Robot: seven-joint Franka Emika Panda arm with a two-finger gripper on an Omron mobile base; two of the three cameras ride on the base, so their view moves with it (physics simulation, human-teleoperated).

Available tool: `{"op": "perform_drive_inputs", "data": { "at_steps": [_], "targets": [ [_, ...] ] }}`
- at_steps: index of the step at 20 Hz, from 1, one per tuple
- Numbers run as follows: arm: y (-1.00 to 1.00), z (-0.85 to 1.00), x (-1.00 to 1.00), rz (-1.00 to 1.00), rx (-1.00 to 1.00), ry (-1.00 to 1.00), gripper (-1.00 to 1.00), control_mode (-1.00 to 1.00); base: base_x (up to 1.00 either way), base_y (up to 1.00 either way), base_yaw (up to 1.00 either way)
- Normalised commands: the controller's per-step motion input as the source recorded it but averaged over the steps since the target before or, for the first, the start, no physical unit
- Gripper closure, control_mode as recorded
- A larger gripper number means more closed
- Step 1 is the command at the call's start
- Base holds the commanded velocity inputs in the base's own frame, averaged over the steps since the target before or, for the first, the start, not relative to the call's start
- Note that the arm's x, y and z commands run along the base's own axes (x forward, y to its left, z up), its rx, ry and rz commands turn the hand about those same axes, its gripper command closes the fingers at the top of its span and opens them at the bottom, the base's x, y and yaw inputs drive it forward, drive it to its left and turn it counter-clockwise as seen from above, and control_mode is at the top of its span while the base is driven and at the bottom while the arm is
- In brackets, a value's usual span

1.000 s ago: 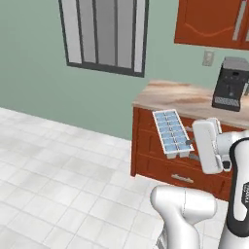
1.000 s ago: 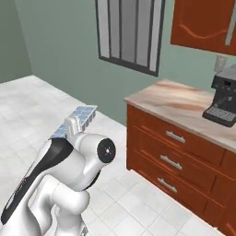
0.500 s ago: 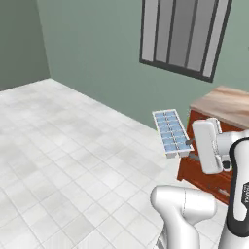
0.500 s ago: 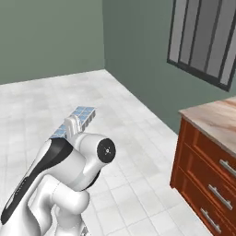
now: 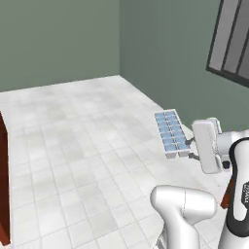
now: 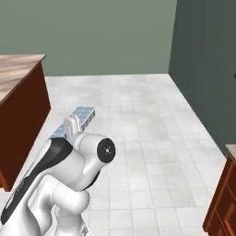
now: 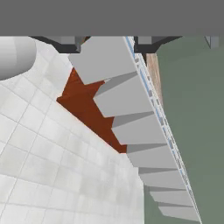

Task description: The ice cube tray has been filled with water. Take the tray and place it in the freezer to make ice. Close the freezer door after placing the tray.

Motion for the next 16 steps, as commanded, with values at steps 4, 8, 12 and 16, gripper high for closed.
{"op": "perform_drive_inputs", "data": {
  "at_steps": [4,8,12,16],
  "targets": [
    [0.0,0.0,0.0,0.0,0.0,0.0,1.0,1.0,0.65,-0.47,0.57],
    [0.0,0.0,0.0,0.0,0.0,0.0,1.0,1.0,0.61,-0.42,0.58],
    [0.0,0.0,0.0,0.0,0.0,0.0,1.0,1.0,0.57,-0.37,0.59],
    [0.0,0.0,0.0,0.0,0.0,0.0,1.0,1.0,0.55,-0.35,0.6]
  ]
}}
